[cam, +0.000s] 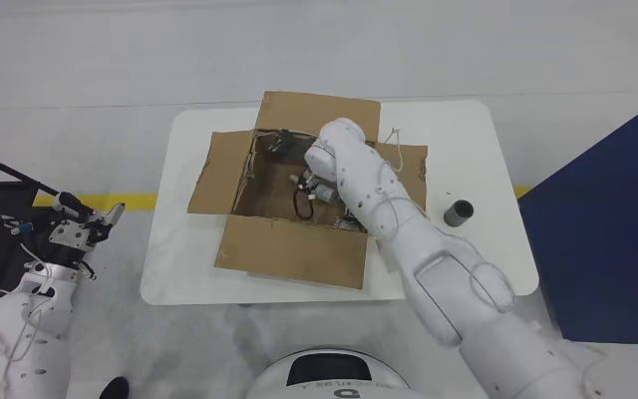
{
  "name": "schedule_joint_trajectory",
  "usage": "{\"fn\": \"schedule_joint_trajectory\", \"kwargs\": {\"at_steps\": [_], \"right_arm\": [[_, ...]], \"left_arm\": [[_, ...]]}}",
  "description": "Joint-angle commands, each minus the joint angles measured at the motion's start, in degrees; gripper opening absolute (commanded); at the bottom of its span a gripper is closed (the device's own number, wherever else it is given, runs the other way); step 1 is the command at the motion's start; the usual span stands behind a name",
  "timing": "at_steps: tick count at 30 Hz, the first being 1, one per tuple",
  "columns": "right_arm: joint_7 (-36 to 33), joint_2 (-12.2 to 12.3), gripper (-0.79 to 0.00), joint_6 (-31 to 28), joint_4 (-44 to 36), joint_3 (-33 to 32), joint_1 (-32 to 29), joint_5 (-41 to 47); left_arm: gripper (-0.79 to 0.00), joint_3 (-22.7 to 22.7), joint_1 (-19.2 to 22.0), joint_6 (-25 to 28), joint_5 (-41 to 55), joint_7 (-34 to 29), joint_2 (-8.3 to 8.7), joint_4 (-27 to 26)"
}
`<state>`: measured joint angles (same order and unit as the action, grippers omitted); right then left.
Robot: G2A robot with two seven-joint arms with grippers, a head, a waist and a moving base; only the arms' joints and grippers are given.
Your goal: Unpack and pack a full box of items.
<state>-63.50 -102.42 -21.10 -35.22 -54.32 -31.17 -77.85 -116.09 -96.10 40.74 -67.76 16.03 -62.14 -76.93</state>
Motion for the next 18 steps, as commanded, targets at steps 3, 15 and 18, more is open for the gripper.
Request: {"fn": "schedule_joint_trajectory", "kwargs": {"at_steps": [3,15,18], "right_arm": [[2.3,-1.1,-0.046,-0.2,6.1,1.6,2.2,0.4],[6.7,-4.8,-0.397,-0.2,17.5,5.6,5.3,2.0],[7.2,-5.5,-0.573,-0.3,18.8,6.3,5.9,1.9]], "left_arm": [[0.000,0.0,0.0,0.0,0.0,0.0,0.00,0.0],[0.000,0.0,0.0,0.0,0.0,0.0,0.00,0.0],[0.000,0.0,0.0,0.0,0.0,0.0,0.00,0.0]]}}
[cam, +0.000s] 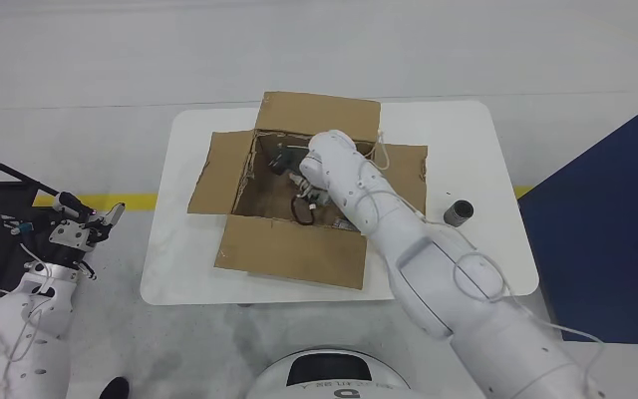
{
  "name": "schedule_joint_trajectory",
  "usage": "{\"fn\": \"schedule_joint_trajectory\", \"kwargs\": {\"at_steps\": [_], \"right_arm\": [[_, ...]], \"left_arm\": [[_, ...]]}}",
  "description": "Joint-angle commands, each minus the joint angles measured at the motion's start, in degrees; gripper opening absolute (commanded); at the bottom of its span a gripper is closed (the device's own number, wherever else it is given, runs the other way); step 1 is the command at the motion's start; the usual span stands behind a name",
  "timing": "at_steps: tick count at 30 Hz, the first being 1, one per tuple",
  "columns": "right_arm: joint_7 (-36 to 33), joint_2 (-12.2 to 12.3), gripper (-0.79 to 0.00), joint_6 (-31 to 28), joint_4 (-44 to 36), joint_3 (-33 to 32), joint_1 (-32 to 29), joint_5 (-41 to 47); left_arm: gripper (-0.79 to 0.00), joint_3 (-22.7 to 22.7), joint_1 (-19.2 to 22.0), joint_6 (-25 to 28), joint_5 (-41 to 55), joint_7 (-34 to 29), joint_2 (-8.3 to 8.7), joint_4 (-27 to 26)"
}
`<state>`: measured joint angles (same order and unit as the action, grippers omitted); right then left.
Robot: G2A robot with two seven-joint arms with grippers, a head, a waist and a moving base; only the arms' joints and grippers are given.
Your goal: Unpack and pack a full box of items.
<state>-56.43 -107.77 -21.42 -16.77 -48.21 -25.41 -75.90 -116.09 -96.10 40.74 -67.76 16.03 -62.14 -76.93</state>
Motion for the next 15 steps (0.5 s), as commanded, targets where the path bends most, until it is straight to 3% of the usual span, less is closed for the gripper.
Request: {"fn": "schedule_joint_trajectory", "kwargs": {"at_steps": [1,2,3,15], "right_arm": [[0.2,-0.4,-0.656,0.0,0.7,0.3,0.4,0.0],[0.3,-0.5,-0.745,-0.1,1.1,0.5,0.5,0.0],[0.3,-0.7,-0.785,0.1,1.5,0.6,0.7,0.0],[5.5,-1.7,-0.785,5.0,-0.7,2.1,1.1,-1.6]], "left_arm": [[0.000,0.0,0.0,0.0,0.0,0.0,0.00,0.0],[0.000,0.0,0.0,0.0,0.0,0.0,0.00,0.0],[0.000,0.0,0.0,0.0,0.0,0.0,0.00,0.0],[0.000,0.0,0.0,0.0,0.0,0.0,0.00,0.0]]}}
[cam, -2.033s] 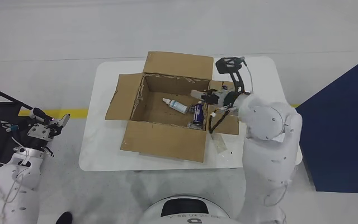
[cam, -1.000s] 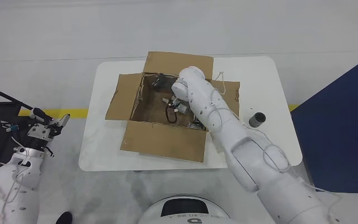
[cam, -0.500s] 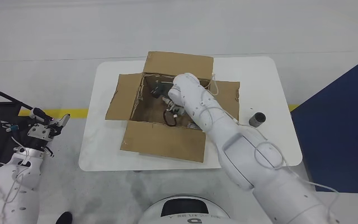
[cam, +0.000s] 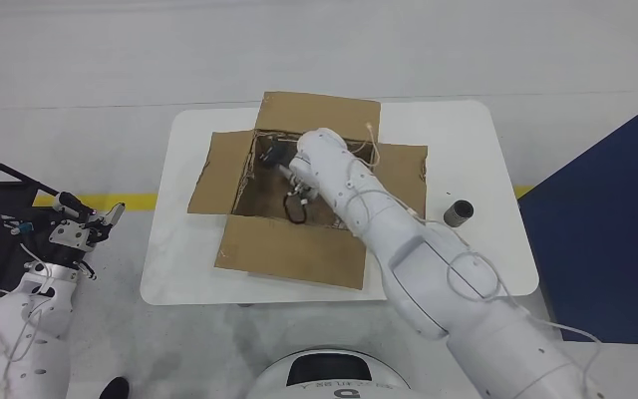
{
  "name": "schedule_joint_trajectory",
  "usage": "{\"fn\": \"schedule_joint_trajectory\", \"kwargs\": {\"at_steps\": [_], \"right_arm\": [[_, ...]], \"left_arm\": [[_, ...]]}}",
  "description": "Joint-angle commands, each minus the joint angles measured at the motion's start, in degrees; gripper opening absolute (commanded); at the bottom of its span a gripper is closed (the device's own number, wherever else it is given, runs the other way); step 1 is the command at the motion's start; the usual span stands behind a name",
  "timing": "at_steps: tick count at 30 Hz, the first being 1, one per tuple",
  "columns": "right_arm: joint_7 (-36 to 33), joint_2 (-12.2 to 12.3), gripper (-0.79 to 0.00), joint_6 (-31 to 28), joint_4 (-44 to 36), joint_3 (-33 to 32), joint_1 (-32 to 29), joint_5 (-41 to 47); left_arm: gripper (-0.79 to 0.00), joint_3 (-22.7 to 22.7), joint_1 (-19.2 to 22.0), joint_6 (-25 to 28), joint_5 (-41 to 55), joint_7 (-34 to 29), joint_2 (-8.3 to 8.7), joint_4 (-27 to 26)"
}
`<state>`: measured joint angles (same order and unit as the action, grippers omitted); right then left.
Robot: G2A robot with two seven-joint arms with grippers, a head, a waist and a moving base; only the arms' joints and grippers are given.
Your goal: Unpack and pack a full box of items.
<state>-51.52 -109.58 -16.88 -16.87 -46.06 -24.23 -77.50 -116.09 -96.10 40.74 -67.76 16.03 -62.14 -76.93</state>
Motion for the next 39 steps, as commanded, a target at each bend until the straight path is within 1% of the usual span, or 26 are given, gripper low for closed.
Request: {"fn": "schedule_joint_trajectory", "kwargs": {"at_steps": [1,5,9,11,13,16,20,22,24,26,29,34,36,38,39], "right_arm": [[1.2,0.2,-0.785,1.0,-1.2,-0.1,-0.3,-0.2],[3.9,1.6,-0.785,0.8,-3.5,-1.4,-1.1,0.0],[5.3,3.9,-0.785,-0.4,-7.1,-3.6,-2.7,0.0],[5.7,5.3,-0.785,-1.1,-10.8,-4.9,-4.5,-0.5],[5.5,6.9,-0.785,-1.5,-16.2,-6.4,-7.3,-1.5],[3.9,9.7,-0.785,-2.8,-28.9,-9.6,-14.1,-3.8],[-2.4,13.5,-0.785,-7.1,-52.6,-15.5,-27.4,-7.4],[-4.7,14.9,-0.785,-9.1,-63.2,-18.2,-33.9,-8.1],[-4.9,15.8,-0.785,-9.8,-71.7,-20.4,-39.2,-8.0],[-4.3,16.3,-0.785,-8.9,-77.8,-21.7,-43.2,-8.0],[-1.5,16.7,-0.785,-5.1,-85.5,-23.4,-47.6,-7.2],[2.6,17.2,-0.785,3.8,-94.8,-26.2,-53.1,-7.4],[3.3,17.3,-0.785,8.0,-97.8,-28.1,-55.3,-7.6],[3.8,17.4,-0.785,13.6,-100.5,-31.1,-57.9,-7.1],[4.6,17.5,-0.785,14.6,-102.0,-32.4,-59.4,-6.0]], "left_arm": [[0.000,0.0,0.0,0.0,0.0,0.0,0.00,0.0],[0.000,0.0,0.0,0.0,0.0,0.0,0.00,0.0],[0.000,0.0,0.0,0.0,0.0,0.0,0.00,0.0],[0.000,0.0,0.0,0.0,0.0,0.0,0.00,0.0],[0.000,0.0,0.0,0.0,0.0,0.0,0.00,0.0],[0.000,0.0,0.0,0.0,0.0,0.0,0.00,0.0],[0.000,0.0,0.0,0.0,0.0,0.0,0.00,0.0],[0.000,0.0,0.0,0.0,0.0,0.0,0.00,0.0],[0.000,0.0,0.0,0.0,0.0,0.0,0.00,0.0],[0.000,0.0,0.0,0.0,0.0,0.0,0.00,0.0],[0.000,0.0,0.0,0.0,0.0,0.0,0.00,0.0],[0.000,0.0,0.0,0.0,0.0,0.0,0.00,0.0],[0.000,0.0,0.0,0.0,0.0,0.0,0.00,0.0],[0.000,0.0,0.0,0.0,0.0,0.0,0.00,0.0],[0.000,0.0,0.0,0.0,0.0,0.0,0.00,0.0]]}}
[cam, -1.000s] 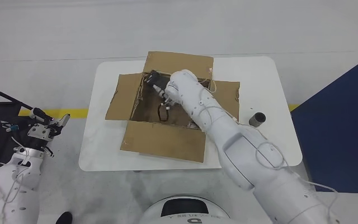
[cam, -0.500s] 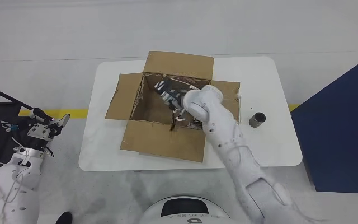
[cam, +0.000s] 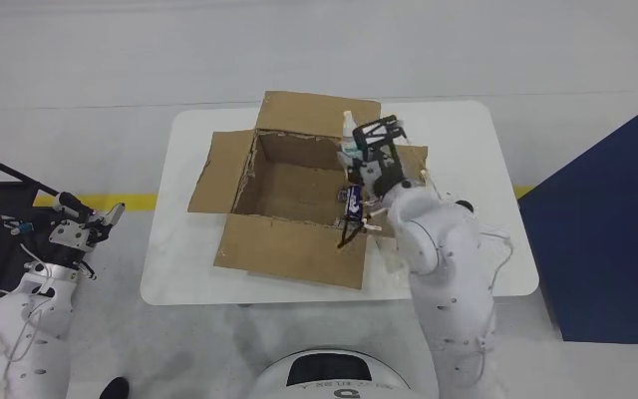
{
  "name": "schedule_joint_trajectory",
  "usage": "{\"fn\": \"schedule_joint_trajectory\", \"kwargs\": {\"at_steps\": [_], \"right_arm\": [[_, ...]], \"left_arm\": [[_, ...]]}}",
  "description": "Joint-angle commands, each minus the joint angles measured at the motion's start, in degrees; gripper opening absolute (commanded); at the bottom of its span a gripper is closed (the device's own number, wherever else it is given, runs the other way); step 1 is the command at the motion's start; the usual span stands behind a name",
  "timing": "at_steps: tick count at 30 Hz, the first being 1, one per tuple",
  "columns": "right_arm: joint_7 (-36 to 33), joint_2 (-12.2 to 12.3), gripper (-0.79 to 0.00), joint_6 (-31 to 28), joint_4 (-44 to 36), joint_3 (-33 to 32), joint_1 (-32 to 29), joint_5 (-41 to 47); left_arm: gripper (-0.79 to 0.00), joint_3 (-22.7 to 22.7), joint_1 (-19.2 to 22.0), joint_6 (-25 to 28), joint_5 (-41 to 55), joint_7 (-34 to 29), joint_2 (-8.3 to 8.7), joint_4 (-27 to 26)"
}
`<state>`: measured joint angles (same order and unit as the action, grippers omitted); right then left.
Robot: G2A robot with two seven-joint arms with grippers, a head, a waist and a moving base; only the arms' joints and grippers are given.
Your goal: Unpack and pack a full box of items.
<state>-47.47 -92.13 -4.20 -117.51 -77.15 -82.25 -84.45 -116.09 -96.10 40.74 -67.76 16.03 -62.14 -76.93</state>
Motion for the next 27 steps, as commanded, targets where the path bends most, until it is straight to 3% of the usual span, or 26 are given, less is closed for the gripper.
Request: {"fn": "schedule_joint_trajectory", "kwargs": {"at_steps": [1,7,10,15,20,27], "right_arm": [[1.6,0.2,-0.785,3.1,-2.7,-3.2,-3.1,2.5],[7.4,0.6,-0.785,9.7,-8.9,-14.1,-14.3,11.1],[8.1,0.6,-0.785,16.0,-8.8,-18.6,-17.5,14.6],[7.6,0.5,-0.785,23.0,-3.8,-24.6,-18.1,24.0],[9.1,0.5,-0.785,25.9,0.8,-29.0,-18.3,31.6],[8.8,0.7,-0.785,31.5,2.7,-32.2,-19.3,36.6]], "left_arm": [[0.000,0.0,0.0,0.0,0.0,0.0,0.00,0.0],[0.000,0.0,0.0,0.0,0.0,0.0,0.00,0.0],[0.000,0.0,0.0,0.0,0.0,0.0,0.00,0.0],[0.000,0.0,0.0,0.0,0.0,0.0,0.00,0.0],[0.000,0.0,0.0,0.0,0.0,0.0,0.00,0.0],[0.000,0.0,0.0,0.0,0.0,0.0,0.00,0.0]]}}
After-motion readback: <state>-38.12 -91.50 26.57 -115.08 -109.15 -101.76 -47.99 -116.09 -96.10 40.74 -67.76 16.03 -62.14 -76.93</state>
